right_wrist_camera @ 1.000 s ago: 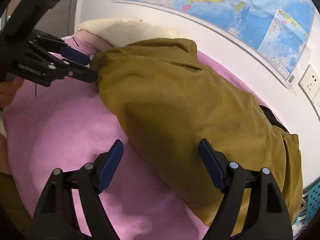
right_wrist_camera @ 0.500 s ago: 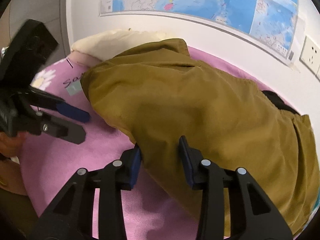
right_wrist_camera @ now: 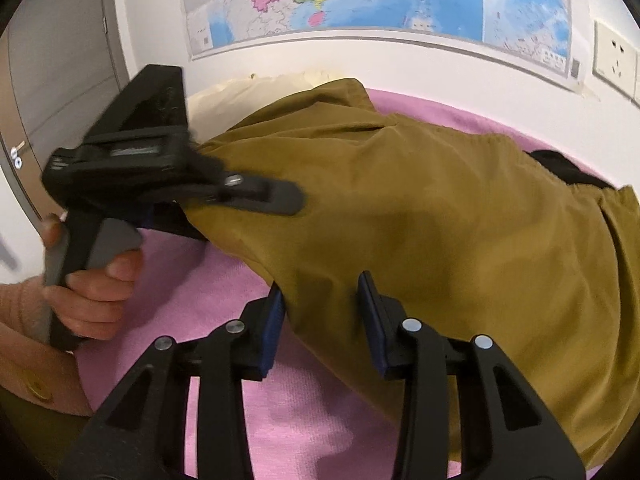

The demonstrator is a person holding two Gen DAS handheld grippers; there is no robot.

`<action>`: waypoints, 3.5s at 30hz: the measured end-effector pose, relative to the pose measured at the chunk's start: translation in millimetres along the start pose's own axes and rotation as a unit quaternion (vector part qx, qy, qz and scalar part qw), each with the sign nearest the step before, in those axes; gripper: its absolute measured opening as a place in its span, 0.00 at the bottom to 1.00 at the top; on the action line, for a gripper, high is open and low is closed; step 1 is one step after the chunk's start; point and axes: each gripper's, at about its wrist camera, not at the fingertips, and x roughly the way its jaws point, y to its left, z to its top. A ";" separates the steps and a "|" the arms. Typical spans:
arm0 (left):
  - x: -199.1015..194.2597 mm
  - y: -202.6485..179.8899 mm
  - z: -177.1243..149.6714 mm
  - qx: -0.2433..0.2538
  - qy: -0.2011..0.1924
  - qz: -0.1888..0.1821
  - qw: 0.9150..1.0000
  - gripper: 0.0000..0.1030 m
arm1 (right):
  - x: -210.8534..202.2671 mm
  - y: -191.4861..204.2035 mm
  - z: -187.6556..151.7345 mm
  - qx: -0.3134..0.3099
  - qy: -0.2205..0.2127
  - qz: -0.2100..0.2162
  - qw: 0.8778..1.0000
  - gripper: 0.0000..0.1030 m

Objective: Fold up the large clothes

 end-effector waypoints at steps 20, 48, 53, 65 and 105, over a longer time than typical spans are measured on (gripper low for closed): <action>12.5 -19.4 8.9 0.079 -0.007 0.102 0.992 0.36 | -109.6 -147.3 -127.0 0.417 -0.061 0.035 0.906 0.78; 22.8 -42.8 5.0 0.148 -0.011 0.210 0.966 0.50 | -58.8 -185.7 -93.4 0.463 -0.138 -0.030 0.875 0.51; 34.6 -59.2 -0.2 0.200 -0.027 0.266 0.943 0.60 | -56.7 -186.5 -87.2 0.461 -0.129 -0.029 0.877 0.57; 44.1 -47.7 10.8 0.178 -0.016 0.256 0.950 0.73 | -47.4 -180.8 -77.0 0.439 -0.120 -0.056 0.889 0.66; 15.4 -34.7 -6.9 0.195 0.021 0.207 0.959 0.72 | -63.5 -166.6 -93.0 0.447 -0.085 0.001 0.890 0.60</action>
